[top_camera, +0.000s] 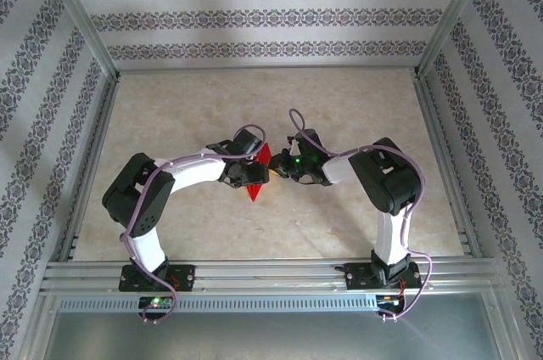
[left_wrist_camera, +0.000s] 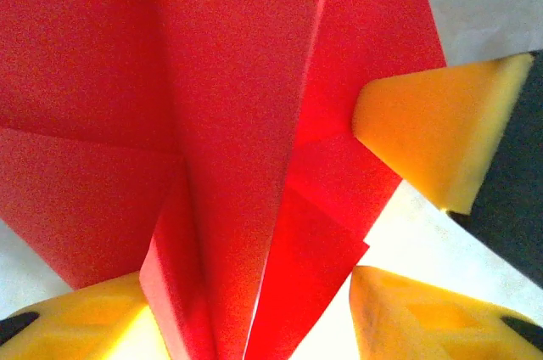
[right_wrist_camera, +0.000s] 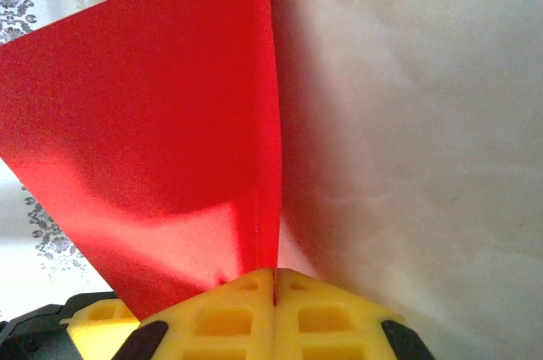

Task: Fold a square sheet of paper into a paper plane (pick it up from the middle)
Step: Move the paper plane to the top-center of the table.

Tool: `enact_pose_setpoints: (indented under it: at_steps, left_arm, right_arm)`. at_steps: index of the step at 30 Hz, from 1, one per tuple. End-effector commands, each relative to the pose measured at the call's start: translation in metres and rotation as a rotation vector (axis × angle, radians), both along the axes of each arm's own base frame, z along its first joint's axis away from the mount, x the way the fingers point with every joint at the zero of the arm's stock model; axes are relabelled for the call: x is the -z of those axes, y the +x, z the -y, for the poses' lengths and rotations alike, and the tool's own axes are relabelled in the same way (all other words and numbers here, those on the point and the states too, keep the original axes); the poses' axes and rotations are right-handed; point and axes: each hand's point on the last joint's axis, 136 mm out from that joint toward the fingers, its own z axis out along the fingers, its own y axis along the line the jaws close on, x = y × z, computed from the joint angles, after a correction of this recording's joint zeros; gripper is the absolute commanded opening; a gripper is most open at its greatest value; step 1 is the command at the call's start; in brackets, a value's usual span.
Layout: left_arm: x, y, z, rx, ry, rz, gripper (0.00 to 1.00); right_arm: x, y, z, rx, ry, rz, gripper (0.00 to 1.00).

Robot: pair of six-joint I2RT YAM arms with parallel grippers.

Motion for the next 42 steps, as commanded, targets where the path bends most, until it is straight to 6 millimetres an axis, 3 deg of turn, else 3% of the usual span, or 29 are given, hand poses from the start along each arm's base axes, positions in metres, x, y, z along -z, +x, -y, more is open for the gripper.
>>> enact_pose_setpoints:
  at_steps: [1, 15, 22, 37, 42]
  left_arm:
    - [0.002, -0.001, 0.001, 0.038, 0.041, -0.002, 0.54]
    - [-0.01, 0.004, 0.007, 0.062, 0.007, 0.056, 0.65]
    - [-0.011, 0.009, -0.007, 0.021, 0.08, 0.067, 0.46]
    - [-0.01, 0.013, -0.01, 0.018, 0.105, 0.07, 0.25]
    - [-0.008, 0.013, -0.011, 0.022, 0.119, 0.059, 0.14]
  right_arm:
    - [-0.005, 0.0, -0.005, -0.017, 0.017, 0.003, 0.06]
    - [-0.003, -0.001, -0.004, -0.016, 0.013, -0.001, 0.06]
    - [-0.003, -0.001, -0.004, -0.017, 0.014, -0.002, 0.06]
    - [-0.003, -0.002, -0.003, -0.017, 0.015, -0.007, 0.09]
    - [-0.011, 0.0, -0.002, -0.012, 0.023, 0.009, 0.18]
